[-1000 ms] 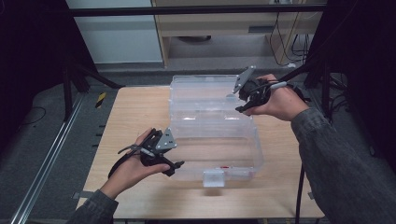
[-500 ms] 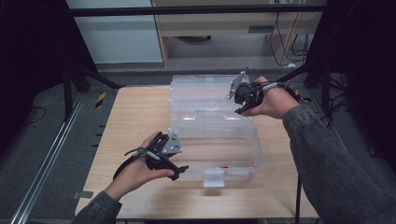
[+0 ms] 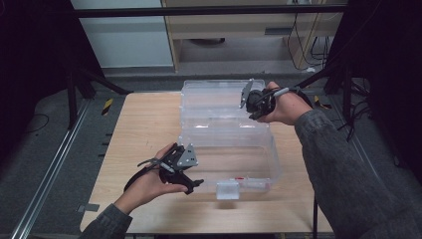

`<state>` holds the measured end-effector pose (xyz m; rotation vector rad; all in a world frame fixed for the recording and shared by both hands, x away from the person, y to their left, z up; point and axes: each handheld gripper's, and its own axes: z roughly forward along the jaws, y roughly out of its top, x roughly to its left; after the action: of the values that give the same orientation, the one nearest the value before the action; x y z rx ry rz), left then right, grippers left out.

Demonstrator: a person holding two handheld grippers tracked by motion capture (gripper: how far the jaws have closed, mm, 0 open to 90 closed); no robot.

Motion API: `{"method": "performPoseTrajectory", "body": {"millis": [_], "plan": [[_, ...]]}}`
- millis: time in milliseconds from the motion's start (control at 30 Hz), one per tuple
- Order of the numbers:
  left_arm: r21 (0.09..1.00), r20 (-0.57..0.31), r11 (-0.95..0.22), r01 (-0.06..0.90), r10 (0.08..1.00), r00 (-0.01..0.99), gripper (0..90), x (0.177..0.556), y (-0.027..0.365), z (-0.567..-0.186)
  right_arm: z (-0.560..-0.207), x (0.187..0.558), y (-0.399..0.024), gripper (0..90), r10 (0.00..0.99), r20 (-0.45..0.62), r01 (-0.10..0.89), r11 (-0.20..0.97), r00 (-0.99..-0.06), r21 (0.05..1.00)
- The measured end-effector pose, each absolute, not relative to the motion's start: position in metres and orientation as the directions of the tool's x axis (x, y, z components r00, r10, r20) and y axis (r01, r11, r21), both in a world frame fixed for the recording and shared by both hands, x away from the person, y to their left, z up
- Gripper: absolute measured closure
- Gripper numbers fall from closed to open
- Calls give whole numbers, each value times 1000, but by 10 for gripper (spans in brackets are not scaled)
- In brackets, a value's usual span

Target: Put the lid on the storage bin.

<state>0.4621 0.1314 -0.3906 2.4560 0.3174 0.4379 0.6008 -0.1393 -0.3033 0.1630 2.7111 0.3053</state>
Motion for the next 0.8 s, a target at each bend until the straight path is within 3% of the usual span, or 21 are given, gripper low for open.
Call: {"method": "performPoseTrajectory", "body": {"millis": [600,800], "plan": [[460,187,-882,98,204,961,317,458,131,-412,-303,601,-138,792,145,-381,61,972,-913,225],[440,172,-894,87,179,969,489,460,129,-417,-303,601,-139,790,150,-377,65,971,-914,230]]}}
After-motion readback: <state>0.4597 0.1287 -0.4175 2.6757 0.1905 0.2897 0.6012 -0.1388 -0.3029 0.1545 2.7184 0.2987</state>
